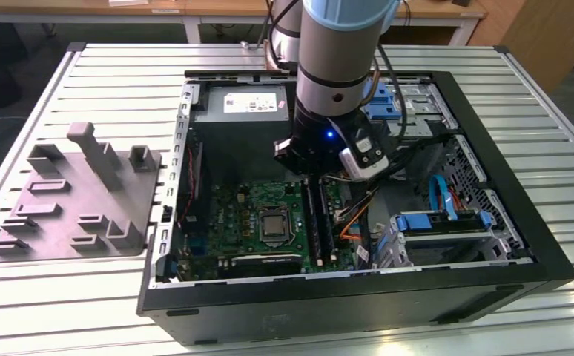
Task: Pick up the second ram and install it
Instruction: 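Press down the second ram until it locks into place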
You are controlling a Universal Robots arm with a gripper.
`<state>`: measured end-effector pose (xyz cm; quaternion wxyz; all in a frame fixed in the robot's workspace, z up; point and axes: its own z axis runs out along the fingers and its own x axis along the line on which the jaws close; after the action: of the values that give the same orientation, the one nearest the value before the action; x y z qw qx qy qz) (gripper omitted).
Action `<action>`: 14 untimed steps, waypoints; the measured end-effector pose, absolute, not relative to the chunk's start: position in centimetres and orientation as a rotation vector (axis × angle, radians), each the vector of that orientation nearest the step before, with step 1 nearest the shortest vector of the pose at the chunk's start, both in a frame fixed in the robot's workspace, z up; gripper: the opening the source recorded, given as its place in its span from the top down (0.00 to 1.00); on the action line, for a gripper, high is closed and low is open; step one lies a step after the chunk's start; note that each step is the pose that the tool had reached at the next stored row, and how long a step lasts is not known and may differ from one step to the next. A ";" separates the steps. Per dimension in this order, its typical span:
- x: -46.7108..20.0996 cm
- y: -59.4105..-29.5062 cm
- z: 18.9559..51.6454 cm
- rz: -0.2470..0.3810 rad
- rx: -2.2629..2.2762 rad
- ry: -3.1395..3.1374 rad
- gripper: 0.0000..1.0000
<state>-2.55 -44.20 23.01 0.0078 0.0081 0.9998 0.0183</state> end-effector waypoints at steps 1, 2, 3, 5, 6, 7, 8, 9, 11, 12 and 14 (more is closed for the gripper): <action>-2.6 -44.2 23.0 0.057 0.025 3.125 0.90; -2.5 -44.2 23.0 0.057 0.025 3.125 0.90; -2.6 -44.2 23.0 0.057 0.025 3.125 0.90; -2.6 -44.0 23.0 0.057 0.026 3.125 0.90; -2.6 -44.0 22.9 0.057 0.025 3.125 0.90; -2.6 -44.0 22.9 0.058 0.025 3.125 0.90; -2.6 -43.9 22.8 0.058 0.025 3.125 0.90; -2.6 -43.9 22.8 0.057 0.025 3.125 0.90; -2.7 -44.0 22.7 0.057 0.025 3.125 0.90; -2.7 -44.0 22.7 0.057 0.025 3.125 0.90; -2.7 -43.9 22.7 0.057 0.025 3.125 0.90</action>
<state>-2.66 -43.95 22.72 0.0078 0.0081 0.9998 0.0183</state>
